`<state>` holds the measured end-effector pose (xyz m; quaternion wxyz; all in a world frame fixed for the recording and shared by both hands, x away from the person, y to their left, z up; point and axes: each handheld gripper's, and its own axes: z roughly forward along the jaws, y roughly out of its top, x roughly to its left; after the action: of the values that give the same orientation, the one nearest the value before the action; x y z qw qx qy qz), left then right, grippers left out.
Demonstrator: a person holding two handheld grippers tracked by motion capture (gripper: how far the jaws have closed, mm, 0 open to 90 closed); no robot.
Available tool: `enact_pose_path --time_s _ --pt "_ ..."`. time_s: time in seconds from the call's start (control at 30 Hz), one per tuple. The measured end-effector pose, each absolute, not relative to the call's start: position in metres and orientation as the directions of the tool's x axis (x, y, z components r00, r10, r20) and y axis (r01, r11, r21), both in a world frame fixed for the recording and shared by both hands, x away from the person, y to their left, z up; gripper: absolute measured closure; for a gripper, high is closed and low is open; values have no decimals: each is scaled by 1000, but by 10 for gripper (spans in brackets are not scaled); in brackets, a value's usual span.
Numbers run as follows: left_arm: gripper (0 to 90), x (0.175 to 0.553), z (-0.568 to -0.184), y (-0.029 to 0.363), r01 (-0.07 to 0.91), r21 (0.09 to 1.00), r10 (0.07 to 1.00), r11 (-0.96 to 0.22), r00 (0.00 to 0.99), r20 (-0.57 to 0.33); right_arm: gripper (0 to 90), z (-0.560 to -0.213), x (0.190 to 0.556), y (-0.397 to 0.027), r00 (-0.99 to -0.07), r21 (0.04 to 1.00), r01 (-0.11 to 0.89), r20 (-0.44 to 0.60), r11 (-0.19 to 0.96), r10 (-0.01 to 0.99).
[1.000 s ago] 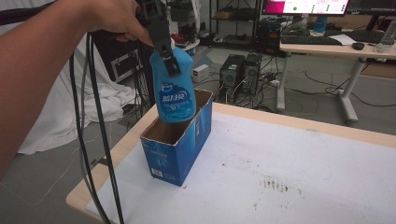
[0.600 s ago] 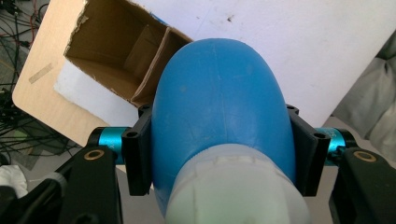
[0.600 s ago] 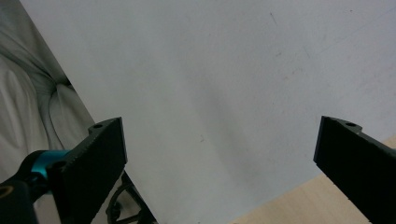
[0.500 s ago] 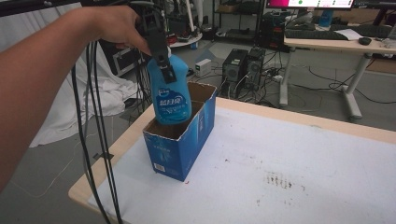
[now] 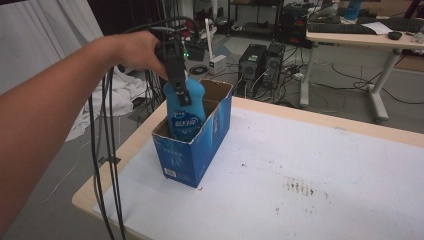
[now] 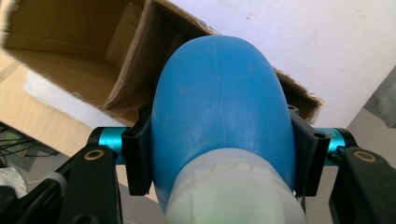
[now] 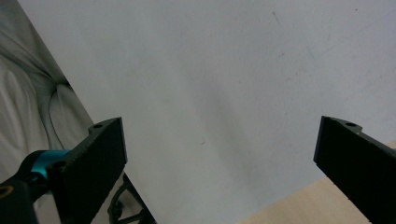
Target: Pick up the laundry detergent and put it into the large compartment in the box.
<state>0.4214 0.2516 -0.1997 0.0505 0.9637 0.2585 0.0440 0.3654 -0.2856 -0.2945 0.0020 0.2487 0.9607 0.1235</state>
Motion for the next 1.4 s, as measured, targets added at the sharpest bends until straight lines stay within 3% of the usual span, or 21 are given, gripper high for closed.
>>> enact_pose_path --time_s 0.53,1.4 --pt "375 432 -258 251 504 90 507 -859 861 26 16 -301 367 -289 -870 230 491 72 841 488" --pt "372 432 -282 255 522 64 523 -851 852 10 17 -304 367 -290 -867 225 496 77 839 492"
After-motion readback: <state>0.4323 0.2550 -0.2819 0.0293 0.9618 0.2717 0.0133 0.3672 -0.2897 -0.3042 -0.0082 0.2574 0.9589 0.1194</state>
